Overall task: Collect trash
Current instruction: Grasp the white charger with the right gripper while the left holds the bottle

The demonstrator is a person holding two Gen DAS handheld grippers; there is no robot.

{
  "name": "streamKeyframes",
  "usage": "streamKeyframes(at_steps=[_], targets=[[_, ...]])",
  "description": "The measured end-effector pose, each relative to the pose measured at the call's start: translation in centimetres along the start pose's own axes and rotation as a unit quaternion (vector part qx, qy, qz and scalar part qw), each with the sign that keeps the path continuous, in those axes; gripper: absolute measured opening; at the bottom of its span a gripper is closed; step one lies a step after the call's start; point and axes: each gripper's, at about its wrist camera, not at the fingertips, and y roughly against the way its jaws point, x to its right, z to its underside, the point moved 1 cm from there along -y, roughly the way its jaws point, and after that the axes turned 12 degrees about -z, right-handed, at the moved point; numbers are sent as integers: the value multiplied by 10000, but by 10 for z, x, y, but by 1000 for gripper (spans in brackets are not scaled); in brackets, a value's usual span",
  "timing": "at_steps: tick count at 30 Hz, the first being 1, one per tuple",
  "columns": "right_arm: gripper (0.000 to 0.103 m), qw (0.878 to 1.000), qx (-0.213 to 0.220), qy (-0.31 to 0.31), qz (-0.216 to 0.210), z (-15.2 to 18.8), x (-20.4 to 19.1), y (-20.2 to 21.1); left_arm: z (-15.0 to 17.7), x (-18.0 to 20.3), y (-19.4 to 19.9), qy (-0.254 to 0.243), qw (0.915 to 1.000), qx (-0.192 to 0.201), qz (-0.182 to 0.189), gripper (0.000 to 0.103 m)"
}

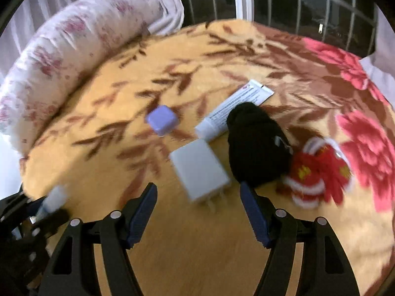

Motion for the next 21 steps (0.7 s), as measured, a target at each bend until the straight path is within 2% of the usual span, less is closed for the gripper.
streamKeyframes(at_steps=[1, 5, 8, 10, 14, 21], targets=[[68, 10000, -74, 6, -64, -1, 1, -5, 1, -1, -2, 19, 10000, -15, 17, 23], [69, 9993, -323, 154, 141, -10, -2, -24, -1, -4, -12, 155, 9998, -80, 96, 23], [52, 9985, -349, 230, 366, -9, -6, -25, -1, -3, -16, 161, 9998, -61, 95, 23], [46, 9985, -270, 169, 451, -5, -9, -21, -1, -4, -19, 200, 9997, -60, 130, 23], [43, 9982, -52, -47, 589, 7, -16, -12, 0, -5, -22, 243, 9996, 8, 155, 23], [43, 9964, 551, -535, 345, 41, -34, 24, 2, -5, -19, 296, 9995, 58, 100, 23]])
